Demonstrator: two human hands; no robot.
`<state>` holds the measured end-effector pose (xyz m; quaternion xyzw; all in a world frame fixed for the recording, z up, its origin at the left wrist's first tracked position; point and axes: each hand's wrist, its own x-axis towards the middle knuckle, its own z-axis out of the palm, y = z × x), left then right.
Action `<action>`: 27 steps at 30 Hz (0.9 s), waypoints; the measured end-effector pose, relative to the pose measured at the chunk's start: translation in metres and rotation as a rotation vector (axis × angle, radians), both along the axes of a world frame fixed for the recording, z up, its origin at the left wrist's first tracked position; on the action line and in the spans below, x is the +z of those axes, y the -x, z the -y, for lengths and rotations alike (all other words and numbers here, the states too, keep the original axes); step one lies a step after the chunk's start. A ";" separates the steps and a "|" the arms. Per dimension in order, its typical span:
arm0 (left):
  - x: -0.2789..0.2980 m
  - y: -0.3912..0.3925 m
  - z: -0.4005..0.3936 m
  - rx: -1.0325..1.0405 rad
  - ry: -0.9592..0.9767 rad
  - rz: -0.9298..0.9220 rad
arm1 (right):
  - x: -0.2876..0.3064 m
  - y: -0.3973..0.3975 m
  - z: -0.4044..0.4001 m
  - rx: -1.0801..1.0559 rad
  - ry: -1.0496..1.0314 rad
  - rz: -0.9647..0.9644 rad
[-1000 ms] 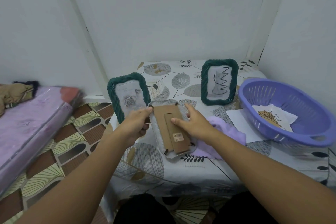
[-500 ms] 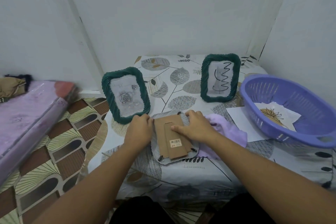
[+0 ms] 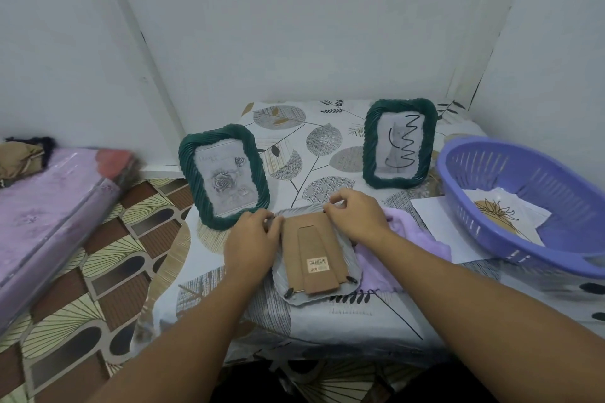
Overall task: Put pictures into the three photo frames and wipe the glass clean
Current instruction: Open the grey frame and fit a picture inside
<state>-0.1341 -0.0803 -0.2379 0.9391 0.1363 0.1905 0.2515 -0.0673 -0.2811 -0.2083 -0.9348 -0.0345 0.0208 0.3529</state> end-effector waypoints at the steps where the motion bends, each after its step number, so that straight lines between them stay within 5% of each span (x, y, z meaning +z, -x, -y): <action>1: -0.002 0.000 0.000 0.014 0.012 0.010 | -0.003 -0.001 -0.001 -0.014 -0.019 0.001; 27: 0.001 0.005 0.002 -0.012 0.042 0.028 | -0.018 -0.007 -0.005 -0.043 -0.103 0.020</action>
